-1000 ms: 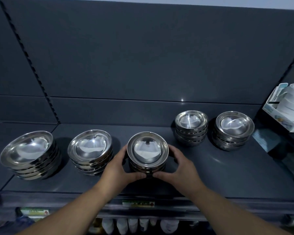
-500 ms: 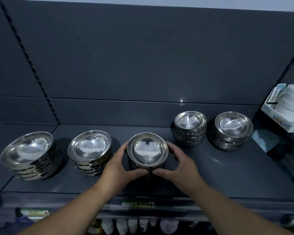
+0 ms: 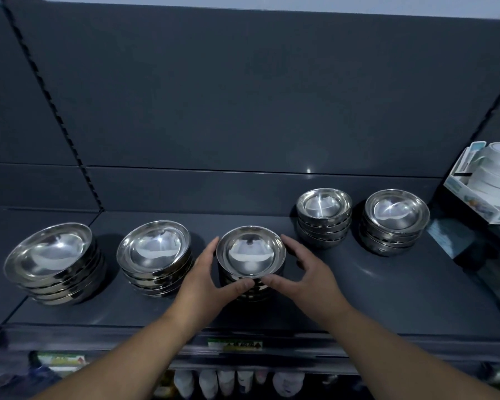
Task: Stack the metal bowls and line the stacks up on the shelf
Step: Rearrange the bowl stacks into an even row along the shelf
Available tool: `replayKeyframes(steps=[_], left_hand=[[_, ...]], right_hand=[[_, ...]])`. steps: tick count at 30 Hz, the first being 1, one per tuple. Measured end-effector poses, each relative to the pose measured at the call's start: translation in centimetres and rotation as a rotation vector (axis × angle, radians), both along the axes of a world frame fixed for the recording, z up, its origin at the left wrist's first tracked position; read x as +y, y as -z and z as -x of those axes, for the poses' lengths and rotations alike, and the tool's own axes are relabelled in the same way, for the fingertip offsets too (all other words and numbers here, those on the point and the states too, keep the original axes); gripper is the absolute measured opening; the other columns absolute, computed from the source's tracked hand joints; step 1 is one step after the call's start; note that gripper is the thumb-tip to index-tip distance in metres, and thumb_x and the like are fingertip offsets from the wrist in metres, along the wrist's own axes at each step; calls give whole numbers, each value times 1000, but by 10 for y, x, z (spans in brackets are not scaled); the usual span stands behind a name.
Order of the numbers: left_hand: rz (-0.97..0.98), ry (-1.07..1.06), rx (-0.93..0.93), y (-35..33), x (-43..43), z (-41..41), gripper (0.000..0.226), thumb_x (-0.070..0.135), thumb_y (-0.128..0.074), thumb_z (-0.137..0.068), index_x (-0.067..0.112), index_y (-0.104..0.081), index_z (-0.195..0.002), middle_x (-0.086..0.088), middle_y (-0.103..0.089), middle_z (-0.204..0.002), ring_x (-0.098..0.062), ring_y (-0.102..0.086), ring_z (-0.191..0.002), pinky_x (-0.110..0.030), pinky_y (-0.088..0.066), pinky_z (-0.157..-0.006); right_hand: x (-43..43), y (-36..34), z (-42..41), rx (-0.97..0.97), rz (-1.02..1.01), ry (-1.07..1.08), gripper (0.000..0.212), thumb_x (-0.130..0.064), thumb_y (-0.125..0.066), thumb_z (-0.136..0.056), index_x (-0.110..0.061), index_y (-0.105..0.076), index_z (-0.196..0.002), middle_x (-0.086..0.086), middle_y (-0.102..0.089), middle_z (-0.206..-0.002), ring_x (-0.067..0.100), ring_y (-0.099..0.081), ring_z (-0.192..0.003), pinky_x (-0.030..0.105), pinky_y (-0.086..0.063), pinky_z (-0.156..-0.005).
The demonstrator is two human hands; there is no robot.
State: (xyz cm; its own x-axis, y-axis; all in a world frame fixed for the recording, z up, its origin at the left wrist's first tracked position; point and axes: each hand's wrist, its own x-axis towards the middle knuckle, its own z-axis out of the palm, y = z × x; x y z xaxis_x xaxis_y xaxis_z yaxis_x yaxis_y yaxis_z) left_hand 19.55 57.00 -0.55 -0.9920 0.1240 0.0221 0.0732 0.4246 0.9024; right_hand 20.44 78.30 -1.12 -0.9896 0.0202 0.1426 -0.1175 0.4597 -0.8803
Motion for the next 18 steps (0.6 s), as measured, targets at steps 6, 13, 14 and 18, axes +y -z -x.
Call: replayKeyframes(steps=[6,13,14,18], left_hand=[[28,-1,37,-1,0,-3,102,38,-83,-65,34,-23,-148,12,-40,-147,0,-35,-131,-20,-28,-108],[56,8,11,2,0,-2,111,44,-84,-60,33,-19,-149,11,-38,-149,-4,-34,-136,-25,-29,-113],[65,8,4,2,-1,-2,115,43,-86,-57,32,-18,-150,10,-38,-150,-5,-34,-136,-26,-29,-114],[80,15,12,4,2,-5,120,30,-91,-56,31,-17,-150,11,-40,-148,-3,-35,-134,-24,-28,-113]], right_hand=[[-1,-2,-4,22,-18,-6,89,-53,-83,-58,-38,-46,-138,-26,-55,-132,-13,-44,-125,14,-34,-107],[0,-1,-5,23,-51,-28,94,-48,-87,-57,-41,-42,-139,-26,-52,-134,-13,-42,-127,14,-34,-108],[1,0,-4,6,-64,-43,99,-47,-89,-56,-42,-39,-141,-26,-52,-135,-13,-42,-126,13,-34,-107],[0,7,-5,-40,-55,-81,107,-30,-92,-58,-42,-31,-145,-28,-52,-132,-15,-45,-122,12,-36,-105]])
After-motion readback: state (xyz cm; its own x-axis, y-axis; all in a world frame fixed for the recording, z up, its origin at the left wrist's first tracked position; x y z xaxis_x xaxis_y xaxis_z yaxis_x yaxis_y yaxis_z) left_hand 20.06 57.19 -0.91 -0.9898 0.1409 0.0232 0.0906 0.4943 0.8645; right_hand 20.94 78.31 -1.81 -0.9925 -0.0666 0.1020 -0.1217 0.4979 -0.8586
